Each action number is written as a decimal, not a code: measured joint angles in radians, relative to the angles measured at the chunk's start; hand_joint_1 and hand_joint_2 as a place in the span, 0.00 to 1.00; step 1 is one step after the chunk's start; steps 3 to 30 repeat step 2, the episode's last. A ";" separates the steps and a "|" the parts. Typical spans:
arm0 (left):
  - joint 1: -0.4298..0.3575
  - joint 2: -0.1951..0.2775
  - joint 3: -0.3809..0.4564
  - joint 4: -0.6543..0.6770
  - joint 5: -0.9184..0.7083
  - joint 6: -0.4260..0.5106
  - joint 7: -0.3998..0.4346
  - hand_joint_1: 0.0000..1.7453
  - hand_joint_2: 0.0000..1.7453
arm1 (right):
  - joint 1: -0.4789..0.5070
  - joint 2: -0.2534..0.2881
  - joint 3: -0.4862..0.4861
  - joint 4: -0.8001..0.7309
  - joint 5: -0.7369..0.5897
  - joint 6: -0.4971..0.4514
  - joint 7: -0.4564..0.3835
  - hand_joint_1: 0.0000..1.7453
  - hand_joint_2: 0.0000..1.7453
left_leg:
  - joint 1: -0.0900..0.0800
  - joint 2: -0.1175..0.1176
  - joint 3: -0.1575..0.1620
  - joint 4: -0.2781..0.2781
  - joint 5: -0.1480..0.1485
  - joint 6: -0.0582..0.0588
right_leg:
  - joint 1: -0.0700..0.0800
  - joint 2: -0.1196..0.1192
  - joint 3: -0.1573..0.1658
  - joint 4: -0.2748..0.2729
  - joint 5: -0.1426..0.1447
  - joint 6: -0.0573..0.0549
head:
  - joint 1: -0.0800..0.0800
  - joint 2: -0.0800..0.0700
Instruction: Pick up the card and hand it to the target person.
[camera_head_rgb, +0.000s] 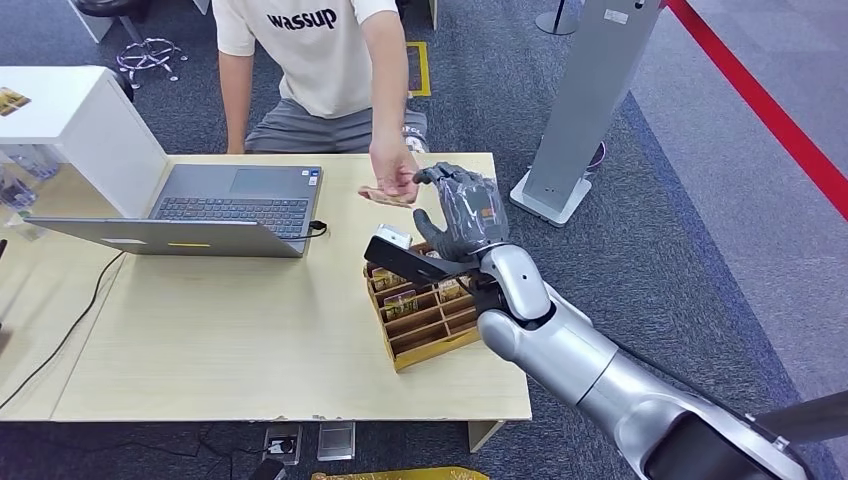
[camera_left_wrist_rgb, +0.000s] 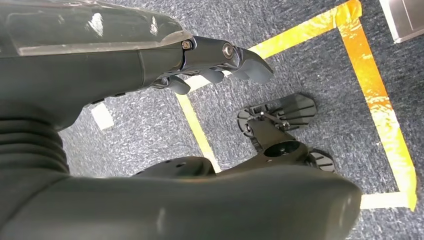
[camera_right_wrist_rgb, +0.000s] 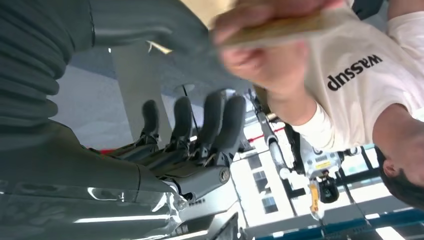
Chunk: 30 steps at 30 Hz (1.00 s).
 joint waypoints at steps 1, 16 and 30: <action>0.002 0.000 -0.001 0.000 0.004 0.004 0.000 0.00 0.00 | 0.003 0.001 -0.003 0.002 -0.051 0.001 -0.019 0.00 1.00 | 0.000 0.000 0.000 0.000 0.000 0.000 | 0.000 0.000 0.000 0.000 0.000 0.000 | 0.000 0.000; 0.003 0.000 -0.001 0.000 0.007 0.006 -0.001 0.00 0.00 | 0.005 0.001 -0.005 0.003 -0.078 0.001 -0.029 0.00 1.00 | 0.000 0.000 0.000 0.000 0.000 0.000 | 0.000 0.000 0.000 0.000 0.000 0.000 | 0.000 0.000; 0.003 0.000 -0.001 0.000 0.007 0.006 -0.001 0.00 0.00 | 0.005 0.001 -0.005 0.003 -0.078 0.001 -0.029 0.00 1.00 | 0.000 0.000 0.000 0.000 0.000 0.000 | 0.000 0.000 0.000 0.000 0.000 0.000 | 0.000 0.000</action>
